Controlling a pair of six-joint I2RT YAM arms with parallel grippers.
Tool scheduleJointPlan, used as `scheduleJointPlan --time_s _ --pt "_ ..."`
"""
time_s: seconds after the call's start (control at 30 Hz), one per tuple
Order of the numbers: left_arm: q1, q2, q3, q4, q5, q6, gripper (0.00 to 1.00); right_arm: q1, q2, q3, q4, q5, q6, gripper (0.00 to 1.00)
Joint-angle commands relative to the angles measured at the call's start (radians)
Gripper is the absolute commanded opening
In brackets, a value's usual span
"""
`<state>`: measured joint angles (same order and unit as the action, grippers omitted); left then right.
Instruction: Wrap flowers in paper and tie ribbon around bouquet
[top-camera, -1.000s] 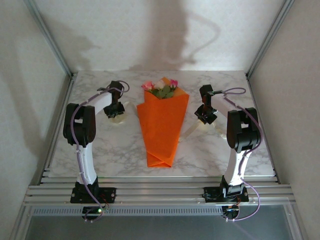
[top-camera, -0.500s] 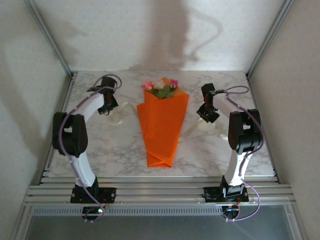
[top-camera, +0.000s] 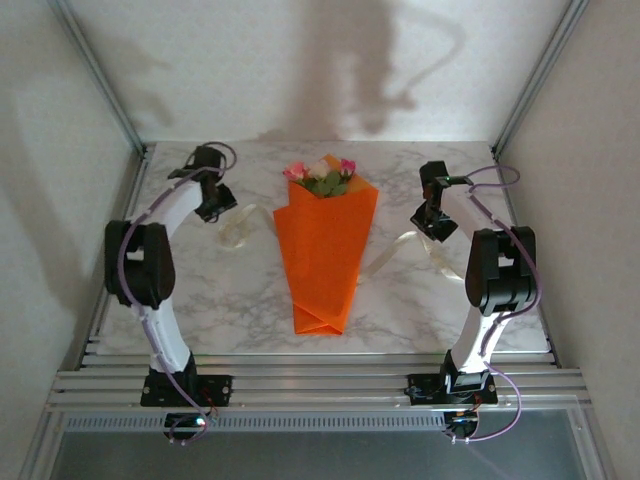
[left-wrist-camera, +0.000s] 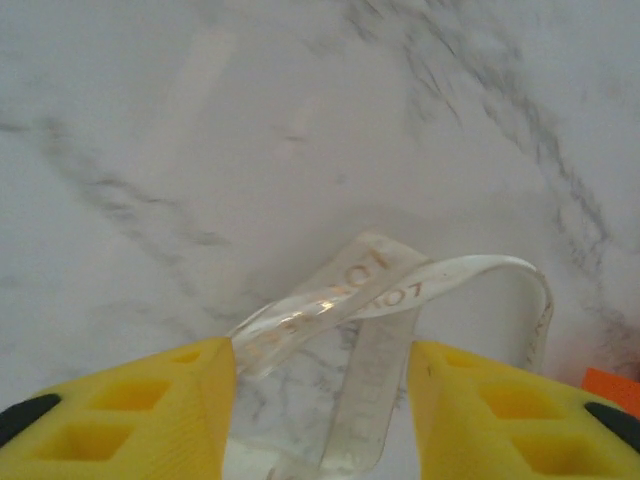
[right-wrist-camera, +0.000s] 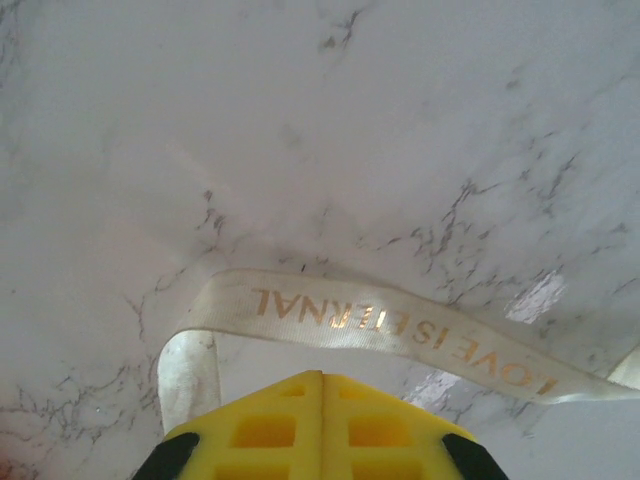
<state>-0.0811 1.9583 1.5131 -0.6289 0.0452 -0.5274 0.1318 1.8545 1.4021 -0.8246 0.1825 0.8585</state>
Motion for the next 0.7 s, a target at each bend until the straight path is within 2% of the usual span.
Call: scheduleJointPlan --time_s 0.0,0.03,0.07,0.13,0.23,0.3,0.37,0.5,0.57,0.67 --pt "-0.031 0.088 0.094 -0.084 -0.045 0.068 0.56 -0.003 0.002 0.036 -0.027 -0.029 -0.045 0.0" --pt "-0.03 0.112 0.119 -0.084 -0.038 0.056 0.57 0.008 0.001 0.039 -0.033 -0.029 -0.048 0.0" --pt "-0.033 0.129 0.14 -0.083 -0.029 0.041 0.59 0.014 -0.003 0.034 -0.032 -0.035 -0.047 0.05" --pt "-0.043 0.164 0.185 -0.077 -0.011 -0.027 0.59 0.038 -0.002 0.03 -0.033 -0.048 -0.046 0.24" --pt "-0.046 0.174 0.161 -0.025 0.106 -0.232 0.56 0.077 0.018 0.042 -0.04 -0.068 -0.037 0.37" --pt "-0.046 0.16 0.15 -0.024 0.125 -0.42 0.56 0.104 0.031 0.055 -0.039 -0.084 -0.03 0.4" --pt "-0.049 0.12 0.099 0.049 0.202 -0.589 0.57 0.125 0.045 0.077 -0.047 -0.091 -0.028 0.43" --pt "-0.071 0.051 -0.024 0.207 0.27 -0.977 0.58 0.141 0.071 0.105 -0.05 -0.097 -0.029 0.44" --pt "-0.069 0.062 -0.011 0.195 0.256 -1.073 0.59 0.141 0.087 0.117 -0.051 -0.103 -0.035 0.44" --pt "-0.056 0.117 0.068 0.111 0.213 -1.137 0.6 0.142 0.098 0.123 -0.054 -0.105 -0.053 0.45"
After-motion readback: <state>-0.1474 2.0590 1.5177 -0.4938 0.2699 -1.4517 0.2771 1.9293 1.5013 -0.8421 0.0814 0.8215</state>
